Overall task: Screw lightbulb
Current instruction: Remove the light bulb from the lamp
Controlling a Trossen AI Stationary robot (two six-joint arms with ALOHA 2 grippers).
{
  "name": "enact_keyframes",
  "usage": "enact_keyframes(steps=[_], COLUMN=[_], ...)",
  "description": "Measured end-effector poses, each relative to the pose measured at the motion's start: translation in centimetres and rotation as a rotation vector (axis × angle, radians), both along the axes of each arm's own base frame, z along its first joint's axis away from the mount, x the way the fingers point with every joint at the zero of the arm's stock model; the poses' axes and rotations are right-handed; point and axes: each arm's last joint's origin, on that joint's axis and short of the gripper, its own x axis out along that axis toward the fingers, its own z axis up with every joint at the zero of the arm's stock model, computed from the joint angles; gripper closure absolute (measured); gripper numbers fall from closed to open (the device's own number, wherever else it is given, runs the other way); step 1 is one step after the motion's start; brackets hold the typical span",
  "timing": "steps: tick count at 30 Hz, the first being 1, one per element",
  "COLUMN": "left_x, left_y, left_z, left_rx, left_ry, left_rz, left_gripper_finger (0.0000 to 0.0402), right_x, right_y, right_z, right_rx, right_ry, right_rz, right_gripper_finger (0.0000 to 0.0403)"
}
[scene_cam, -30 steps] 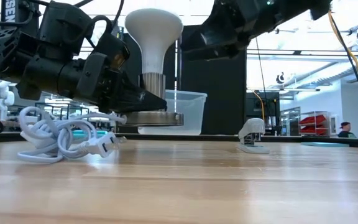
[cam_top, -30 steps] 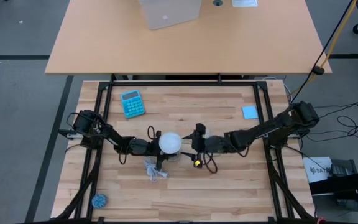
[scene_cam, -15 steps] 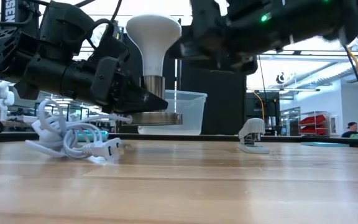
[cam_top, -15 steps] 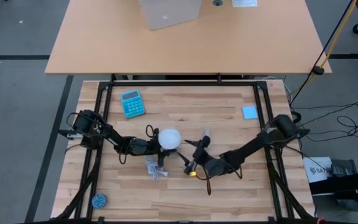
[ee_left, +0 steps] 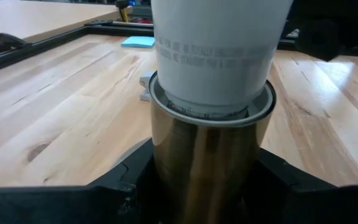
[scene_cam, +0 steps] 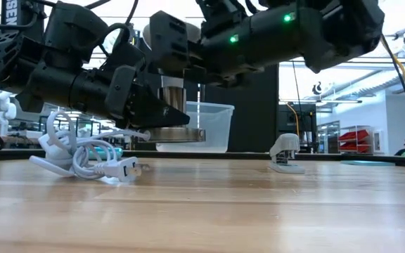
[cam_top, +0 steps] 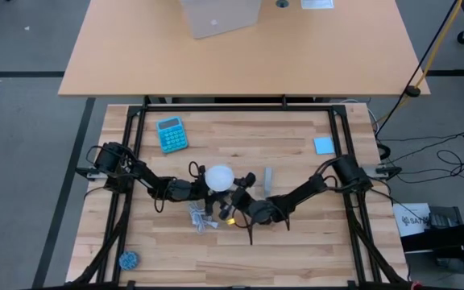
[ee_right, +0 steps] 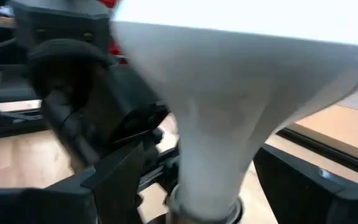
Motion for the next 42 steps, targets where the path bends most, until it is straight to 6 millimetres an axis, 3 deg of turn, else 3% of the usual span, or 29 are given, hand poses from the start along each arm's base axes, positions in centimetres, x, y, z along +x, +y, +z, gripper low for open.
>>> enact_keyframes(steps=[4, 14, 23, 31, 36, 42], left_x=[0.0, 0.0, 0.0, -0.1, -0.1, 0.0], left_y=[0.0, 0.0, 0.0, 0.0, -0.2, -0.3], left_z=[0.0, -0.1, -0.2, -0.3, -0.4, -0.3], left_rx=[-0.002, 0.003, -0.003, 0.002, -0.002, 0.006], left_ry=[0.0, 0.01, 0.024, 0.033, 0.043, 0.034], left_rz=[0.0, -0.001, -0.02, -0.027, -0.061, -0.091], left_gripper_finger=[0.0226, 0.0226, 0.0226, 0.0226, 0.0226, 0.0226], right_x=[0.2, 0.5, 1.0, 1.0, 0.1, -1.4], right_y=[-0.6, -1.4, -2.3, -2.6, -3.3, -4.9], right_z=[0.1, 0.2, -0.1, -0.1, 0.1, 0.4], right_rx=[0.002, 0.009, -0.022, -0.044, -0.047, -0.036], right_ry=[-0.008, -0.019, 0.022, 0.063, 0.097, 0.087], right_rz=[-0.016, 0.029, 0.117, 0.147, 0.279, 0.452], right_gripper_finger=[0.0137, 0.0249, 0.0235, 0.0249, 0.0233, 0.0247])
